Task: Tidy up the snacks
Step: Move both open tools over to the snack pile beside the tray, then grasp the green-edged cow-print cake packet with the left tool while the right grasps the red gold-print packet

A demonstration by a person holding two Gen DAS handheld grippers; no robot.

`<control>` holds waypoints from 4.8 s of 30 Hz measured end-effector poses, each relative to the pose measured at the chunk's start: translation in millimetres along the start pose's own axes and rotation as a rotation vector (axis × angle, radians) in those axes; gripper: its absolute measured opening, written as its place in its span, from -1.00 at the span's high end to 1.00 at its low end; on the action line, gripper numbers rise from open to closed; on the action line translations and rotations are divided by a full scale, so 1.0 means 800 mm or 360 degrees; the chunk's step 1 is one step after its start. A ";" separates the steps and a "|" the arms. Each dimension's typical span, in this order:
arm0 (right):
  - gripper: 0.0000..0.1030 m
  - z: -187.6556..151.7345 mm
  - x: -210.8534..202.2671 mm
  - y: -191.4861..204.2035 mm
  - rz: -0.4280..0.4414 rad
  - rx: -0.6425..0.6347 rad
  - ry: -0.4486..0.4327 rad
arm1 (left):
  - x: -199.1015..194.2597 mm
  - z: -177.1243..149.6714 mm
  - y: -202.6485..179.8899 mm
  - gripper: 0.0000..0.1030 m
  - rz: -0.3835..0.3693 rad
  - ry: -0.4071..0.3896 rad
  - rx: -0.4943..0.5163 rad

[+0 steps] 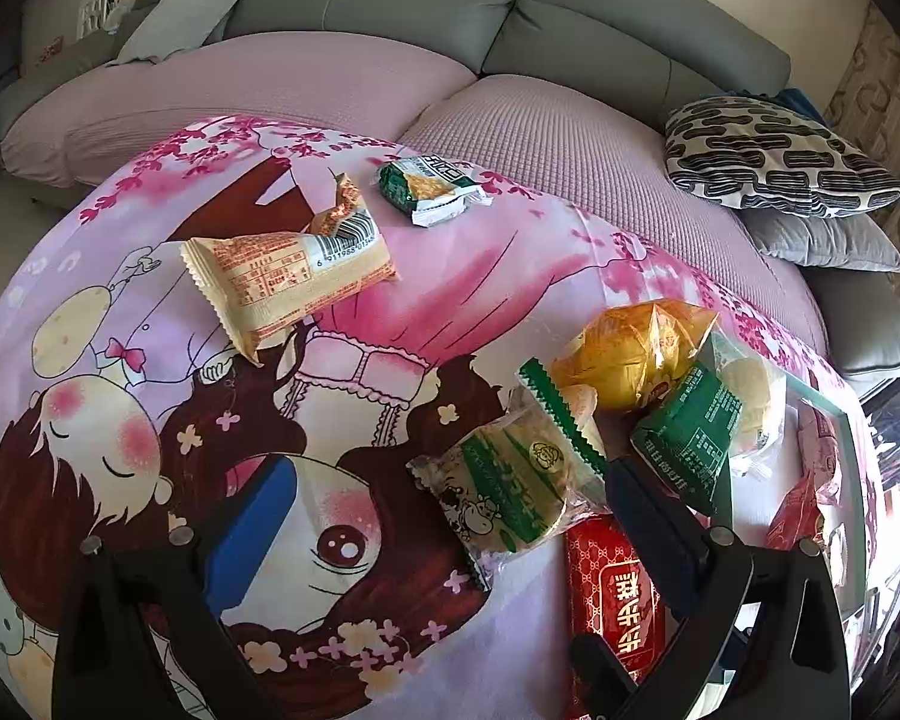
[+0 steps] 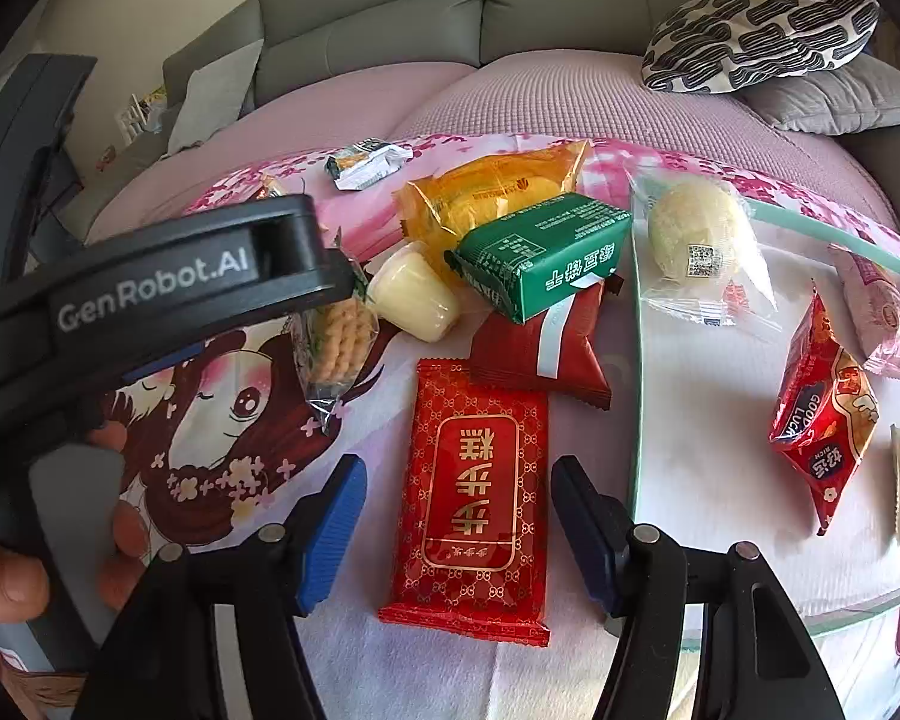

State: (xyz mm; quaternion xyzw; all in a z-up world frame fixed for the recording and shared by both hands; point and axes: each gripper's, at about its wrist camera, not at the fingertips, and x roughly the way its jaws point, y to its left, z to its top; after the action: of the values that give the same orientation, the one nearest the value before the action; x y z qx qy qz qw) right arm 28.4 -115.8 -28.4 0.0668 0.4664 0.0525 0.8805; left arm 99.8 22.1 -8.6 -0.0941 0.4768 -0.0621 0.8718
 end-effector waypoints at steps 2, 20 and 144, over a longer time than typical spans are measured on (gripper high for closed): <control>-0.30 0.000 0.000 0.001 -0.0003 -0.0011 0.0003 | 0.007 0.005 -0.001 -0.99 0.0011 0.0017 -0.0007; -0.30 -0.002 0.005 0.006 -0.0019 -0.0060 0.0029 | 0.023 -0.017 0.060 -0.99 0.0200 0.0142 -0.0165; 0.07 -0.003 0.007 0.021 0.0077 -0.0081 0.0001 | 0.006 -0.037 0.062 0.00 0.0351 0.0083 -0.0067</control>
State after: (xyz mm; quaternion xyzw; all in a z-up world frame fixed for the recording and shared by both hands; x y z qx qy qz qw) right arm 29.3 -98.3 -31.5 0.0556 0.4635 0.0858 0.8802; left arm 78.4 66.2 -39.6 -0.0577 0.5078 0.0416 0.8585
